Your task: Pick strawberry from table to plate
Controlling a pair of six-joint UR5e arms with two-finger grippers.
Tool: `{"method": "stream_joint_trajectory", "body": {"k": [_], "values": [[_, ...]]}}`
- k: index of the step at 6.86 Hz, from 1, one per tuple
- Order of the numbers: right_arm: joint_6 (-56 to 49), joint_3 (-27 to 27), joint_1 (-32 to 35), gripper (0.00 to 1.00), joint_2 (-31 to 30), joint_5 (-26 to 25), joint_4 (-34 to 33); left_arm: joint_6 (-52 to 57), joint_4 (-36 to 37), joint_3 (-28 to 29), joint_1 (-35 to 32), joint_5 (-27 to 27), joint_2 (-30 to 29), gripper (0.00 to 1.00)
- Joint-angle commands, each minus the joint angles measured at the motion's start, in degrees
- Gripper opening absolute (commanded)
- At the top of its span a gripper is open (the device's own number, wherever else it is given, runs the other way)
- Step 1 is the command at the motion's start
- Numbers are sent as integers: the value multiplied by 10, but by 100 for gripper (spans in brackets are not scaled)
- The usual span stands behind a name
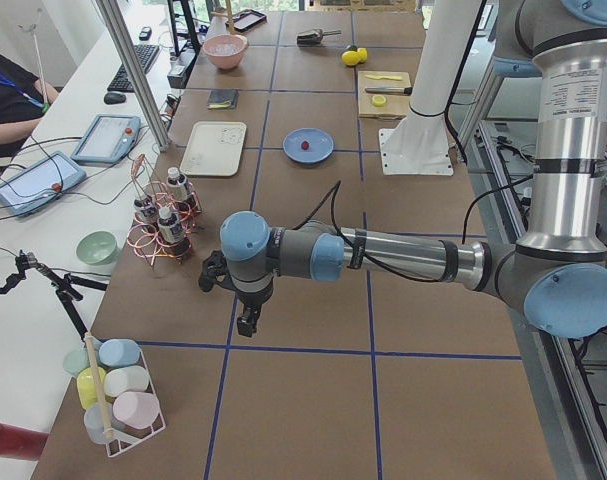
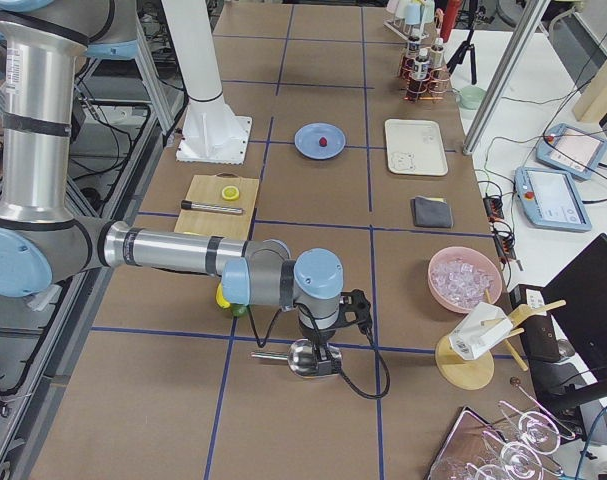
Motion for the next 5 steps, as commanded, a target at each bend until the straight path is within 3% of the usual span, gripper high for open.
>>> {"method": "stream_joint_trajectory", "body": {"k": [1, 5], "values": [[11, 9, 1, 100, -2, 0, 4, 0, 1, -22, -1, -1, 19, 100], [10, -5, 0, 100, 0, -2, 5, 0, 0, -31, -1, -2, 28, 100]]}}
